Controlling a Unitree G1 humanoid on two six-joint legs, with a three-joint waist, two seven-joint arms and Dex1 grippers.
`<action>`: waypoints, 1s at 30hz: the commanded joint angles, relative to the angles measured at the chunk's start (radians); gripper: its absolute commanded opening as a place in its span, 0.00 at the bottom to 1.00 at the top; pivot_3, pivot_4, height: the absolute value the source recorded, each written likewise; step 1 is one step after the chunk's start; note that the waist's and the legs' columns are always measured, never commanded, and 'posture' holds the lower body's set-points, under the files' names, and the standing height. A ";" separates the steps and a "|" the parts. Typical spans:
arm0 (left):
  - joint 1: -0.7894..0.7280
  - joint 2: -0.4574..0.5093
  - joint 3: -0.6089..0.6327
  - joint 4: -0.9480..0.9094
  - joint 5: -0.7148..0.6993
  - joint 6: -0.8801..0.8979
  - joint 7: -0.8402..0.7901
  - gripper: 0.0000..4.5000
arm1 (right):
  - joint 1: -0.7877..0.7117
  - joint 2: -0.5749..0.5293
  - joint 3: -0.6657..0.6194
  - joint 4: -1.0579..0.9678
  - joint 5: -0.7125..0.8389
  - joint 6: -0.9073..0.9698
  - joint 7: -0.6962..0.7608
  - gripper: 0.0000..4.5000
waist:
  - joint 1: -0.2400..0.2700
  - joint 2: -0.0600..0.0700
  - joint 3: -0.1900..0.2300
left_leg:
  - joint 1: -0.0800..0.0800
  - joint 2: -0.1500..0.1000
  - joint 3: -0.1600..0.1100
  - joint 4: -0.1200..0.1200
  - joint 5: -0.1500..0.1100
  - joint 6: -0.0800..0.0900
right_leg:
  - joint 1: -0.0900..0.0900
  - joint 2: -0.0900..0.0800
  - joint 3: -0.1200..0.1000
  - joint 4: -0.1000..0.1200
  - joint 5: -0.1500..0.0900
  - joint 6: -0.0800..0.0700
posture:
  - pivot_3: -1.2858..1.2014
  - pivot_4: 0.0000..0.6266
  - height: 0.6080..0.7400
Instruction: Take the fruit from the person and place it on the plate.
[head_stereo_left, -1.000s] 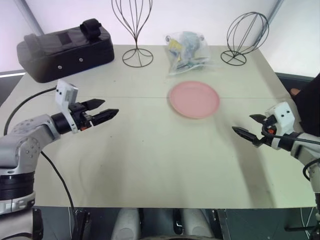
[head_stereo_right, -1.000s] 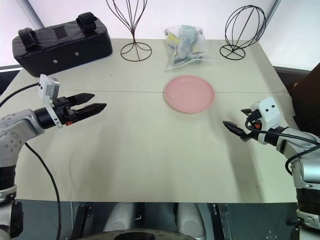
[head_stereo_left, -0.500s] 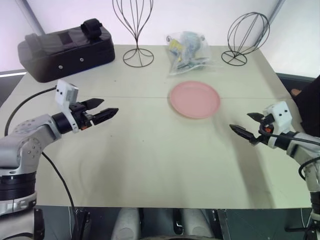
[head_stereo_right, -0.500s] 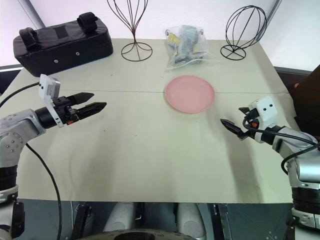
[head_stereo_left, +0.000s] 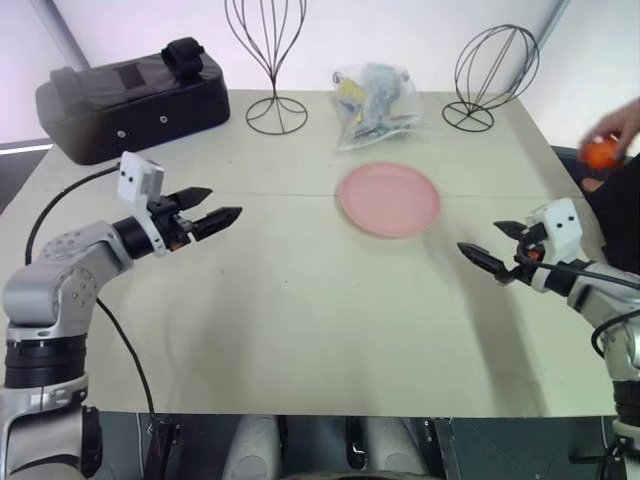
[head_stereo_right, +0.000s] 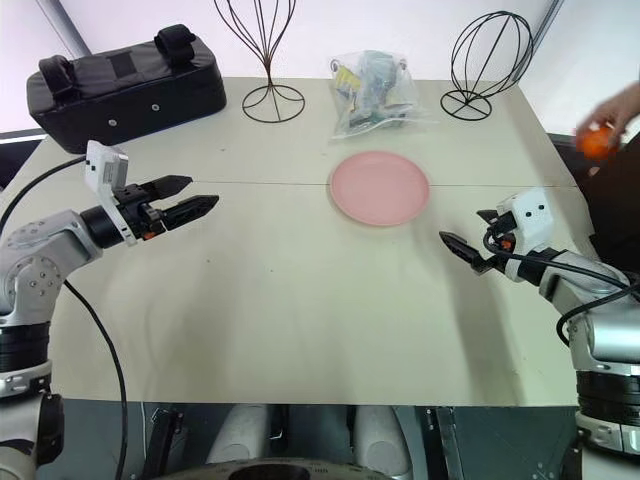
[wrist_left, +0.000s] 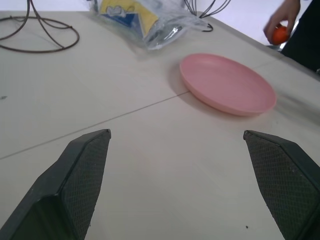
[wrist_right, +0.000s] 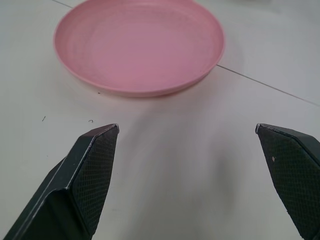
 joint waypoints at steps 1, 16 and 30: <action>-0.015 0.000 0.007 -0.017 -0.001 -0.013 -0.010 0.99 | 0.002 -0.004 -0.042 -0.047 0.018 -0.001 -0.010 1.00 | 0.000 0.000 0.000 | 0.000 0.000 0.000 0.000 0.000 0.000 | 0.000 0.000 0.000 0.000 0.000 0.000 | 0.52 0.24 1.00; -0.046 0.006 -0.009 0.035 0.039 -0.049 -0.047 0.99 | 0.027 0.017 -0.043 -0.080 0.020 0.006 -0.039 1.00 | 0.000 0.000 0.000 | 0.000 0.001 0.000 0.000 0.000 0.000 | 0.000 0.002 0.000 0.000 0.000 0.000 | 0.52 0.24 1.00; -0.280 0.032 -0.076 0.051 -0.114 0.099 -0.315 0.99 | 0.017 0.029 -0.040 -0.087 0.011 -0.003 -0.064 1.00 | -0.001 0.000 0.000 | 0.000 0.002 0.000 0.001 0.000 0.000 | 0.000 0.003 0.000 0.001 0.000 0.000 | 0.52 0.24 1.00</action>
